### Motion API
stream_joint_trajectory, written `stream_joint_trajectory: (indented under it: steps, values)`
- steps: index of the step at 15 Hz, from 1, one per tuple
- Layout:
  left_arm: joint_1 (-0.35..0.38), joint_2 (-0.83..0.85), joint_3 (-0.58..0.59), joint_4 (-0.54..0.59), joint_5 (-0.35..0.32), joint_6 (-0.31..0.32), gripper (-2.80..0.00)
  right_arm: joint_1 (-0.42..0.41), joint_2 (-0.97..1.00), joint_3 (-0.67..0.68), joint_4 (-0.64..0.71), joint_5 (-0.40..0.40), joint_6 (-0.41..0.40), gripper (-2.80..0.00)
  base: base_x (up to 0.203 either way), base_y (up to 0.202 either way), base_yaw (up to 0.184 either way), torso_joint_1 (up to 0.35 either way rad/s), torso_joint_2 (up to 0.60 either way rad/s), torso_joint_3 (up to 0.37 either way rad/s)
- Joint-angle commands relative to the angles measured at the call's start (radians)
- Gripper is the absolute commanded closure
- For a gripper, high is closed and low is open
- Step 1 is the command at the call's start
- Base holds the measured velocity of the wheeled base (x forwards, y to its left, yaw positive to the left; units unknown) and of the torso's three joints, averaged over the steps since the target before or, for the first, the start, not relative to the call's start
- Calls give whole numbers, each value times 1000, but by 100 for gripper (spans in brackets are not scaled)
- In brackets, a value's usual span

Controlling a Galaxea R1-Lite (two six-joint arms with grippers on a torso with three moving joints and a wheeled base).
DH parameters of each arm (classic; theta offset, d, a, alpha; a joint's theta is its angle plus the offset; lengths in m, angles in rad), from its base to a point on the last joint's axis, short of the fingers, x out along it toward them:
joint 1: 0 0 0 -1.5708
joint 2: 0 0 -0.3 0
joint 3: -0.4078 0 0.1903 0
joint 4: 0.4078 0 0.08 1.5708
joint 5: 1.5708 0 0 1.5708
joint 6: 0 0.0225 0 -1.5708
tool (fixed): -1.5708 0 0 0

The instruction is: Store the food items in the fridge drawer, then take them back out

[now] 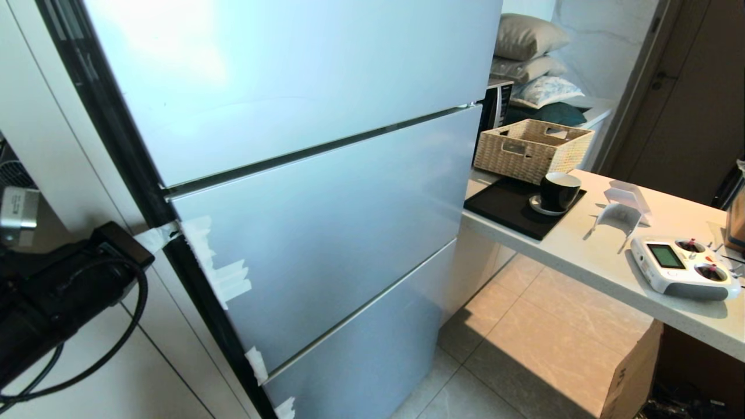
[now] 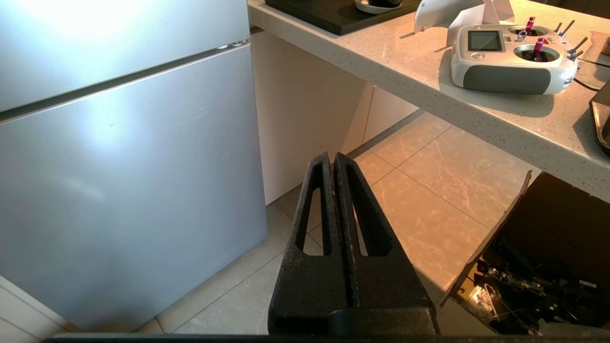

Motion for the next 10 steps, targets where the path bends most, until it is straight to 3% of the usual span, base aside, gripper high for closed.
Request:
stream_joint_trajectory:
  steps: [1,7,10]
  values:
    - [-22,50,-2,-25,12,-3,0,0,0,0,0,0,0,0,0,0,0,0,0,0]
    - [-149,12,13,-24,74,0,0,0,0,0,0,0,0,0,0,0,0,0,0,0]
    - [-160,-27,33,-19,80,6,0,0,0,0,0,0,0,0,0,0,0,0,0,0]
